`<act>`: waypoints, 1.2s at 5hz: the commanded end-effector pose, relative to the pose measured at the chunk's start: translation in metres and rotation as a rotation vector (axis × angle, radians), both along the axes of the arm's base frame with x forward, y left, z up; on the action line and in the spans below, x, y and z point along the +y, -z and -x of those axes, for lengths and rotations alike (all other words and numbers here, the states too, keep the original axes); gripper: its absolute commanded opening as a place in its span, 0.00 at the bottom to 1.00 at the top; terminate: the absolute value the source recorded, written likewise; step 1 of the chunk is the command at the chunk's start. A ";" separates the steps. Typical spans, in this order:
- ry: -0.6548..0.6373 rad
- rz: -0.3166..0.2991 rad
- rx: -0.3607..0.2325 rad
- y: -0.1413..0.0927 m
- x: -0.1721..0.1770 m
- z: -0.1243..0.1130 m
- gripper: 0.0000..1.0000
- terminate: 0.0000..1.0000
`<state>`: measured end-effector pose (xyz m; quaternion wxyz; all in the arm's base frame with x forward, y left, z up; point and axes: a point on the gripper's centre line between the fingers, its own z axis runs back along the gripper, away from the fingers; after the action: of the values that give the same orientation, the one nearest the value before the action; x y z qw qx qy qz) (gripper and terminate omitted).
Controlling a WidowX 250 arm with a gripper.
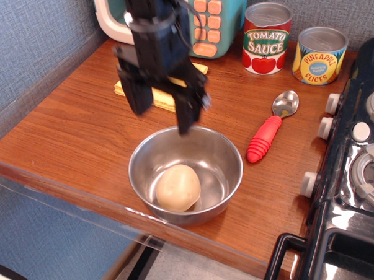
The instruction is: Pick up the potato from pot and put it on the yellow cloth
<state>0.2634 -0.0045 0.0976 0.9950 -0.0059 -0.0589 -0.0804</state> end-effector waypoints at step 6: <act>-0.184 -0.067 0.110 0.071 -0.027 0.003 1.00 0.00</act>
<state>0.2544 -0.0325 0.0191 0.9994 0.0300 0.0137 0.0055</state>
